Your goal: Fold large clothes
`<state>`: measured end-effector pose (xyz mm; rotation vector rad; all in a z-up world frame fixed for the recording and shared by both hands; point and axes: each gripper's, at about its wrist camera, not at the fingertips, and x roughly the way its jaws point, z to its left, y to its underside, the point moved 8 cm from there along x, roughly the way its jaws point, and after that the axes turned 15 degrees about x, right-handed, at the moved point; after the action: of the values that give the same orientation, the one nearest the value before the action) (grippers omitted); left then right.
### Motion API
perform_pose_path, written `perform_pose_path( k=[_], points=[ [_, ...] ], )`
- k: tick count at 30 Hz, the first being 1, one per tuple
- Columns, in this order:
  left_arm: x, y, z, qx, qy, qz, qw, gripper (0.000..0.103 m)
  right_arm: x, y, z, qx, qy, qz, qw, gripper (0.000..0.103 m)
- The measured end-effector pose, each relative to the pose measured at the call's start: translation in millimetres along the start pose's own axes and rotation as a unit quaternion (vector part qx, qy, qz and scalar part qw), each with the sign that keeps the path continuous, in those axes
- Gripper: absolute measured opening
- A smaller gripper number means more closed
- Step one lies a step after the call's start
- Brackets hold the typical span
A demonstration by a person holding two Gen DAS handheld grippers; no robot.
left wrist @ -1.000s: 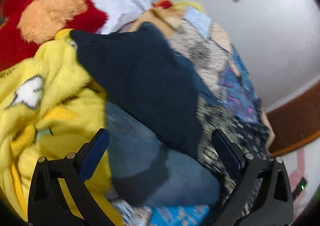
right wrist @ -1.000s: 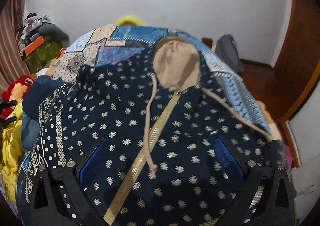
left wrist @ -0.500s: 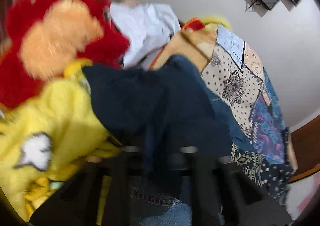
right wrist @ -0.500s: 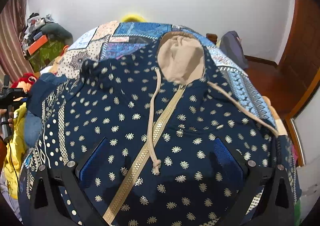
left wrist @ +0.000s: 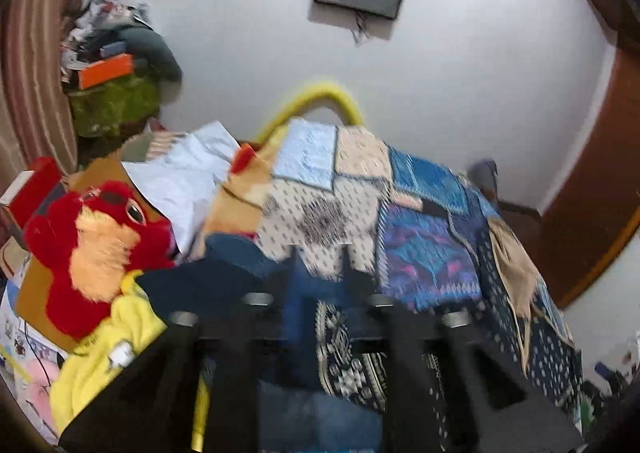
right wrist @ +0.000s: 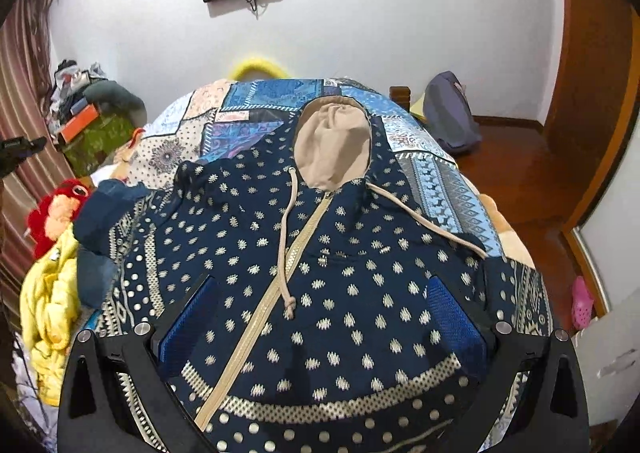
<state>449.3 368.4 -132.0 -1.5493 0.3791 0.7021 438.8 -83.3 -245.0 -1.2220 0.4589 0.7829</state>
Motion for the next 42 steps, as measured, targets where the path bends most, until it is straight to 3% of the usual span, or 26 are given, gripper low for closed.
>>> perform_pose_path(
  k=[1,2,6,10,15,19,22,24,27,29,32,34,38,42],
  points=[
    [1.2,6.0,-2.8,0.002,0.0,0.006,1.0,0.073,-3.1,1.0,-1.4,0.001,-0.001,0.002,1.0,0.103],
    [2.2,13.5,-3.5,0.003,-0.003,0.009,1.0,0.082,-4.7,2.2,-2.3,0.0,-0.002,0.003,1.0,0.103],
    [24.8,53.0,8.0,-0.006,0.006,0.046,0.9989,0.084,-7.7,5.6,-2.8,-0.008,-0.001,0.006,1.0,0.103],
    [52.6,101.8,43.5,-0.064,0.029,0.095,0.993,0.084,4.1,8.0,-2.4,-0.016,0.005,0.011,1.0,0.103],
    [99.7,160.2,97.0,-0.161,0.035,0.153,0.9743,0.083,32.6,14.1,4.4,-0.017,0.006,0.03,0.999,0.103],
    [134.7,170.5,116.6,-0.188,0.043,0.166,0.967,0.07,54.4,23.6,13.0,-0.034,0.012,0.049,0.998,0.103],
    [153.6,164.9,118.2,-0.217,0.066,0.147,0.9629,0.053,66.7,31.1,15.2,-0.051,0.022,0.057,0.997,0.103],
    [162.1,156.6,117.4,-0.216,0.059,0.13,0.9659,0.042,73.2,35.4,14.3,-0.057,0.032,0.063,0.996,0.103],
    [153.3,137.5,107.1,-0.146,-0.013,0.117,0.9822,0.026,76.2,39.0,13.6,-0.056,0.032,0.072,0.995,0.103],
    [141.3,123.7,99.0,-0.087,-0.077,0.113,0.9868,0.004,72.6,37.9,13.4,-0.055,0.032,0.07,0.996,0.103],
    [111.2,96.3,89.7,-0.024,-0.129,0.084,0.9877,0.003,60.2,34.3,14.5,-0.054,0.027,0.06,0.996,0.103],
    [87.1,72.3,81.2,-0.007,-0.127,0.056,0.9903,0.003,50.6,31.5,15.5,-0.052,0.022,0.053,0.997,0.103],
    [39.8,18.2,33.9,0.032,-0.082,-0.002,0.9961,0.003,28.2,28.5,18.6,-0.05,0.009,0.042,0.998,0.103],
    [11.0,-23.4,-52.3,0.078,-0.004,-0.042,0.9961,0.003,5.7,28.0,18.6,-0.041,-0.005,0.038,0.998,0.103]
  ],
)
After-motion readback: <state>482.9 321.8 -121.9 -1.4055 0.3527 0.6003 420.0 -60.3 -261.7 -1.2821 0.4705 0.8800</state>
